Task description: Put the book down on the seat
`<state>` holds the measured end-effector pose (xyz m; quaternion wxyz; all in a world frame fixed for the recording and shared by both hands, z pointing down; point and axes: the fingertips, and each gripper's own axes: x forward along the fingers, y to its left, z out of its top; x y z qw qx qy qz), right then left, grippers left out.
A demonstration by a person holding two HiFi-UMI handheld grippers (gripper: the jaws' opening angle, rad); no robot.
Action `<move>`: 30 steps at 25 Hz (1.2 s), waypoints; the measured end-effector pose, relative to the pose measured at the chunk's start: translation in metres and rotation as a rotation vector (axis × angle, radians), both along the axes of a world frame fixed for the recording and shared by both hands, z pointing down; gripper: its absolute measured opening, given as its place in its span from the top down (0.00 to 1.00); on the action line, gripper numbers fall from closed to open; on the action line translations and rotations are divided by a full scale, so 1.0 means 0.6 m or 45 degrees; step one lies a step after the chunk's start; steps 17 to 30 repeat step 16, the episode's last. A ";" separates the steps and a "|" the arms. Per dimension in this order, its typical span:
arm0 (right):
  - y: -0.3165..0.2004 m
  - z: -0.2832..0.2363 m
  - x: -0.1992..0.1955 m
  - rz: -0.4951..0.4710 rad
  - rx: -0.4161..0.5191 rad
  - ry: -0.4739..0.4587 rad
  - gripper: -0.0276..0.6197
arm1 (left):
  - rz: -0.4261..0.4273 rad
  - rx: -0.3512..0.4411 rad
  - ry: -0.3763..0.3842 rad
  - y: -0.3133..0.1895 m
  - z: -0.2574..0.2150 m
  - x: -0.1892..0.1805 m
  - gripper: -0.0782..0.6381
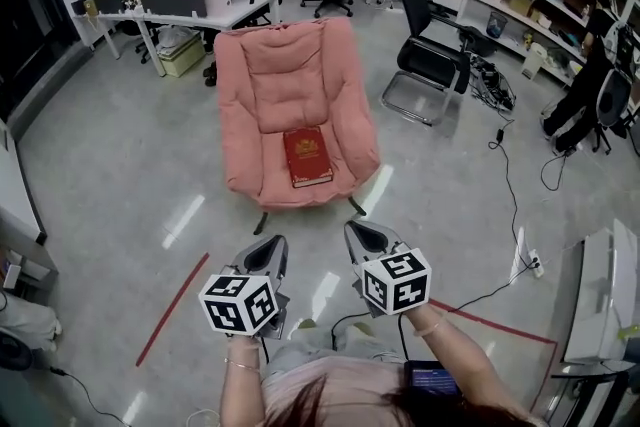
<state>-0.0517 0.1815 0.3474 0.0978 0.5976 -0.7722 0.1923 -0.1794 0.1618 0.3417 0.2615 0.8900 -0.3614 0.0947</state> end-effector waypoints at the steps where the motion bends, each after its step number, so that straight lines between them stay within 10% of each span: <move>1: 0.003 -0.007 0.005 -0.014 0.011 0.008 0.94 | -0.001 -0.003 -0.004 0.003 -0.001 0.008 0.89; 16: 0.062 -0.013 0.141 -0.203 0.036 0.046 0.93 | -0.075 0.084 0.329 0.068 -0.053 0.174 0.89; 30: 0.062 -0.013 0.141 -0.203 0.036 0.046 0.93 | -0.075 0.084 0.329 0.068 -0.053 0.174 0.89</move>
